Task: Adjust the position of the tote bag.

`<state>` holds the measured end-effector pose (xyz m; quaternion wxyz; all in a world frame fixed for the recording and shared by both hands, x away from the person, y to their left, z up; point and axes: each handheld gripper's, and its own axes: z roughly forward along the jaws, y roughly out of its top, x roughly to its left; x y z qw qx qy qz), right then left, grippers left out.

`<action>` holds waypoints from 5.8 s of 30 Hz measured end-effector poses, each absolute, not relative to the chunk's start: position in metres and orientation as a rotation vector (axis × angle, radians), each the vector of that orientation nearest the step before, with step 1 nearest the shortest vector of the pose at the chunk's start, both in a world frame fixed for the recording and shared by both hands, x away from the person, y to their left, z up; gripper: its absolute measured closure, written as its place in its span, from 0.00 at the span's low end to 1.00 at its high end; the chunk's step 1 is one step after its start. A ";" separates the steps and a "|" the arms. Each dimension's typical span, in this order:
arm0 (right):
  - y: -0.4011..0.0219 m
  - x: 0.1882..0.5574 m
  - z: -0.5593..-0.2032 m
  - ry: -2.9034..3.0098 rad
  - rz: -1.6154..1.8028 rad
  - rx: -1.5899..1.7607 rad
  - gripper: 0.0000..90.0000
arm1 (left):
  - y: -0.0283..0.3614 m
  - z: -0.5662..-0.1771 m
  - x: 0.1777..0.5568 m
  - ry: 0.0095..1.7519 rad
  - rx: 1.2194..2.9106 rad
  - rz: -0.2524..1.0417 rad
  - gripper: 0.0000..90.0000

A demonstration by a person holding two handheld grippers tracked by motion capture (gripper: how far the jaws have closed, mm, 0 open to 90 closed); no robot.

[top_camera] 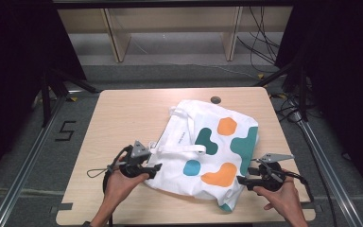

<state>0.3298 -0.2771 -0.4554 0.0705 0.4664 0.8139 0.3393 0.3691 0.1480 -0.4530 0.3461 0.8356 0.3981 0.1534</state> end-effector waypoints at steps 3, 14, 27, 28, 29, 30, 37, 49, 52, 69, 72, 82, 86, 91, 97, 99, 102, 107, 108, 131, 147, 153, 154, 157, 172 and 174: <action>-0.275 0.333 -0.460 2.435 0.963 1.408 0.44 | 0.147 -0.467 0.380 1.039 2.225 0.426 0.43; -0.273 0.344 -0.473 2.469 1.046 1.275 0.89 | 0.150 -0.491 0.389 0.969 2.227 0.309 0.96; -0.296 0.391 -0.458 2.413 0.900 1.219 0.99 | 0.121 -0.500 0.326 0.827 2.192 0.143 0.96; -0.296 0.404 -0.457 2.406 0.863 1.207 1.00 | 0.114 -0.501 0.322 0.815 2.197 0.149 0.96; -0.296 0.404 -0.457 2.406 0.863 1.207 1.00 | 0.106 -0.502 0.318 0.793 2.212 0.157 0.96; -0.296 0.410 -0.456 2.411 0.839 1.202 1.00 | 0.098 -0.503 0.314 0.779 2.214 0.159 0.96; -0.297 0.462 -0.454 2.407 0.715 1.147 1.00 | 0.046 -0.505 0.306 0.678 2.230 0.121 0.95; -0.299 0.496 -0.442 2.371 0.682 1.232 0.71 | -0.014 -0.503 0.303 0.604 2.195 0.033 0.85; -0.299 0.479 -0.436 2.354 0.709 1.193 0.67 | -0.001 -0.494 0.302 0.588 2.204 0.002 0.65; -0.267 0.367 -0.426 2.448 1.097 1.100 0.49 | 0.140 -0.461 0.337 0.841 2.204 0.326 0.31; -0.250 0.352 -0.430 2.540 1.110 1.030 0.46 | 0.167 -0.473 0.348 0.969 2.213 0.413 0.30; -0.200 0.315 -0.456 2.675 1.098 0.928 0.43 | 0.191 -0.482 0.356 1.082 2.177 0.416 0.30; -0.190 0.309 -0.468 2.690 1.119 0.943 0.41 | 0.193 -0.484 0.357 1.084 2.179 0.413 0.29; -0.176 0.302 -0.475 2.682 1.079 0.954 0.39 | 0.199 -0.487 0.359 1.124 2.175 0.416 0.28; -0.161 0.297 -0.490 2.690 0.911 0.934 0.42 | 0.204 -0.487 0.360 1.155 2.145 0.416 0.28; -0.159 0.298 -0.493 2.685 0.871 0.899 0.49 | 0.206 -0.487 0.361 1.146 2.145 0.415 0.27; -0.161 0.297 -0.492 2.728 0.853 0.827 0.68 | 0.208 -0.488 0.361 1.147 2.136 0.407 0.26; -0.176 0.295 -0.486 2.743 0.846 0.722 0.97 | 0.209 -0.488 0.361 1.144 2.128 0.436 0.23; -0.183 0.294 -0.484 2.746 0.822 0.707 0.98 | 0.208 -0.489 0.361 1.140 2.127 0.432 0.23; -0.265 0.286 -0.476 2.641 0.847 0.793 0.98 | 0.148 -0.507 0.371 1.035 2.183 0.523 0.24; -0.254 0.284 -0.491 2.631 0.690 0.804 0.93 | 0.133 -0.498 0.385 0.786 2.224 0.633 0.92; -0.263 0.291 -0.490 2.615 0.634 0.795 0.97 | 0.133 -0.494 0.363 0.688 2.272 0.619 0.95; -0.265 0.293 -0.489 2.617 0.625 0.802 0.98 | 0.133 -0.493 0.358 0.687 2.278 0.616 0.95; -0.267 0.303 -0.486 2.612 0.607 0.800 0.98 | 0.136 -0.494 0.343 0.685 2.298 0.584 0.95; -0.242 0.361 -0.475 2.573 0.683 0.726 0.98 | 0.163 -0.489 0.286 0.725 2.275 0.561 0.94; -0.241 0.362 -0.474 2.560 0.688 0.709 0.98 | 0.165 -0.488 0.285 0.735 2.263 0.546 0.94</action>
